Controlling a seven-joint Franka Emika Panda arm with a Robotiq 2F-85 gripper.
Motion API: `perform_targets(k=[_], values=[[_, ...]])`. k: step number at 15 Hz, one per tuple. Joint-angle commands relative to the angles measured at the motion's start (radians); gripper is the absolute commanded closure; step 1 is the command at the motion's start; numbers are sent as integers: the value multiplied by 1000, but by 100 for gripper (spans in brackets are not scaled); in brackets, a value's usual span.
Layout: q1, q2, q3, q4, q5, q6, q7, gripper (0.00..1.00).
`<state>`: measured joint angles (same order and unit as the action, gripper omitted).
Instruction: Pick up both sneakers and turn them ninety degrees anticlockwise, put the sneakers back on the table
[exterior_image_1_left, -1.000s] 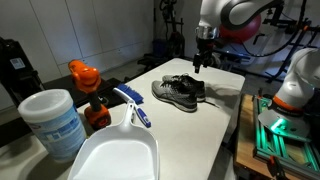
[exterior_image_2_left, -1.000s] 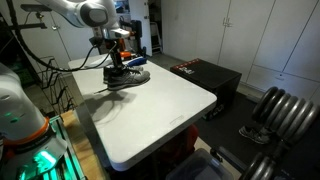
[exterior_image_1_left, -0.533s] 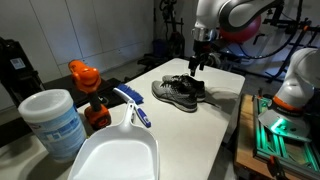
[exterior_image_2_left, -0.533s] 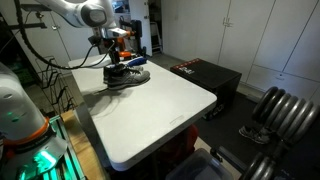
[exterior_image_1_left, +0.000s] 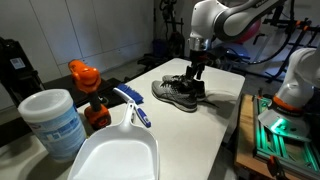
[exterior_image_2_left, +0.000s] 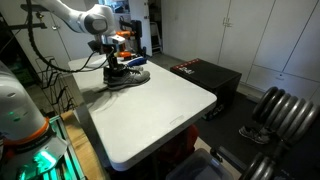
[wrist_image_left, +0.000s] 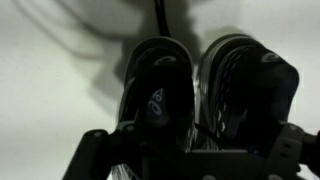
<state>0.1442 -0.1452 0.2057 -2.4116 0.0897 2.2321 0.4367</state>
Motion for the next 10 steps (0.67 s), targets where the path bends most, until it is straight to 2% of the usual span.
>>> perform_targets(k=[1, 6, 10], values=[[11, 49, 6, 10, -12, 20, -20, 0], [12, 83, 3, 17, -14, 71, -13, 0], [7, 101, 0, 18, -74, 67, 33, 0]])
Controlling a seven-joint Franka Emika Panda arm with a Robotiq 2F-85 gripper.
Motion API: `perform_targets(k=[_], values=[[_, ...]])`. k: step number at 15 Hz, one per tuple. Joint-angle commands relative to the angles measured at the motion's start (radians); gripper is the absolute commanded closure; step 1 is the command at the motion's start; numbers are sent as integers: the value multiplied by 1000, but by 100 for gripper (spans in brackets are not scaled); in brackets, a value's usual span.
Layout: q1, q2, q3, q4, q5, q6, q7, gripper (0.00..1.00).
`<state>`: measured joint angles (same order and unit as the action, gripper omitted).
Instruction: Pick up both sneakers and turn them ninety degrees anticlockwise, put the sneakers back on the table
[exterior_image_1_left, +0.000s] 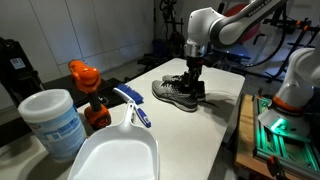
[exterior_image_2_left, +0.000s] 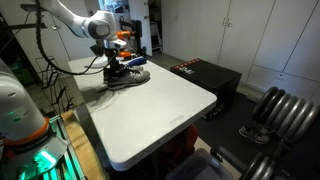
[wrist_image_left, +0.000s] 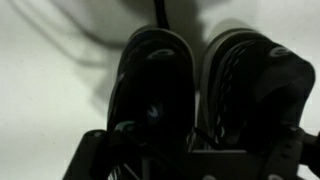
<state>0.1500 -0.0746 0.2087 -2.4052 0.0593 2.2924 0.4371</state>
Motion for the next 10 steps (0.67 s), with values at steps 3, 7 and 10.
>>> perform_targets(k=[3, 7, 10], values=[[5, 51, -3, 21, -58, -6, 39, 0], [7, 65, -9, 27, -46, 4, 28, 42], [7, 71, -10, 35, -44, 5, 29, 65]])
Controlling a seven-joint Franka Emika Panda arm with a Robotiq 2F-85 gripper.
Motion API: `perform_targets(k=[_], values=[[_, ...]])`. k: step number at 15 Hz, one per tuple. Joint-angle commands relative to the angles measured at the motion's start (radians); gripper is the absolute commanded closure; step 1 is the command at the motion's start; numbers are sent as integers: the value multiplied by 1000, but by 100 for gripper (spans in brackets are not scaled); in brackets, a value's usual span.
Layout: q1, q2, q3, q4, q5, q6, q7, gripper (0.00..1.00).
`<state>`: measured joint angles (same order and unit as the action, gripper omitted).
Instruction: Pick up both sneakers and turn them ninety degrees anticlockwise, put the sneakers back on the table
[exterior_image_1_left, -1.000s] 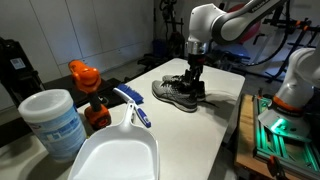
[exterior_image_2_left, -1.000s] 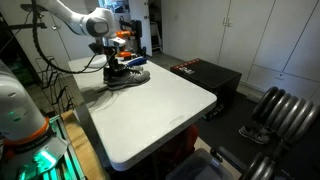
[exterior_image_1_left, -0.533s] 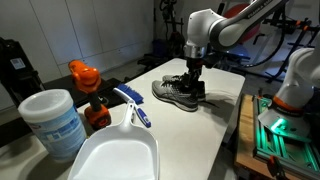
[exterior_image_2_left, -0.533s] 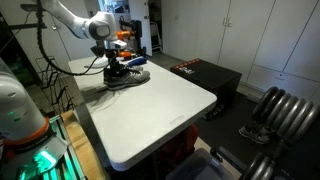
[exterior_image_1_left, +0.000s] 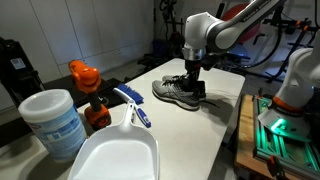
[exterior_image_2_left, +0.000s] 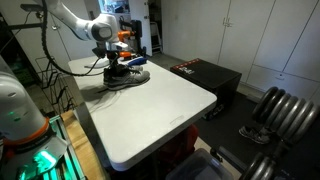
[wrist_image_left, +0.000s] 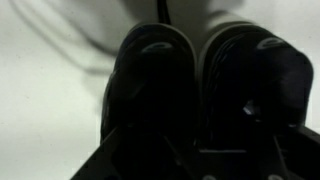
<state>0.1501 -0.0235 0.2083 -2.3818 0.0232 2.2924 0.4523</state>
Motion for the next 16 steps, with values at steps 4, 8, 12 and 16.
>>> perform_targets(k=[4, 8, 12, 16], values=[[6, 18, -13, 12, -9, 4, 17, 92], [1, -20, -19, -4, 6, -7, 24, 94], [-11, -120, -35, -48, 14, -25, 44, 94], [-36, -238, -45, -84, -14, -61, 75, 94]])
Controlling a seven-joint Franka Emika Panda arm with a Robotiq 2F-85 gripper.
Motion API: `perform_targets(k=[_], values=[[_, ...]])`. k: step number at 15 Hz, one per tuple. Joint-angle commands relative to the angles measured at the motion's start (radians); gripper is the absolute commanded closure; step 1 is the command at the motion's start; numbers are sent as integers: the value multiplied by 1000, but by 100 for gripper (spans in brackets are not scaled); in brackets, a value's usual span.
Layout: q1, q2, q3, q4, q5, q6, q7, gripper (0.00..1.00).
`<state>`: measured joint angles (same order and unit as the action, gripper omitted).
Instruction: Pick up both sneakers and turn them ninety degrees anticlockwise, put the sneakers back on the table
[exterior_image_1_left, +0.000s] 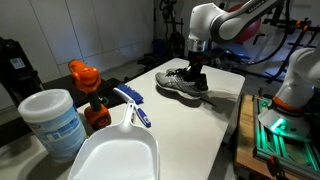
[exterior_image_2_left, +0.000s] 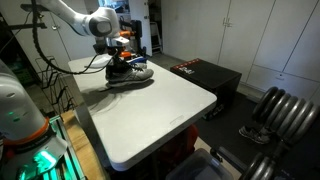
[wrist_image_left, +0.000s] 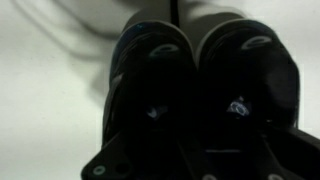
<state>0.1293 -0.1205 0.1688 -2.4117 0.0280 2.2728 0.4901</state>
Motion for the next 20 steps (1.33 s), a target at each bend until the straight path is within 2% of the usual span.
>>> perform_targets(k=[1, 7, 8, 13, 20], values=[[-22, -176, -7, -61, -15, -53, 33, 94], [-79, -327, 0, -54, -52, -147, 17, 94], [-84, -338, 1, -58, -115, -142, -63, 94], [-71, -368, -30, -55, -196, -182, -310, 94], [-25, -389, -71, -88, -218, -178, -675, 94]])
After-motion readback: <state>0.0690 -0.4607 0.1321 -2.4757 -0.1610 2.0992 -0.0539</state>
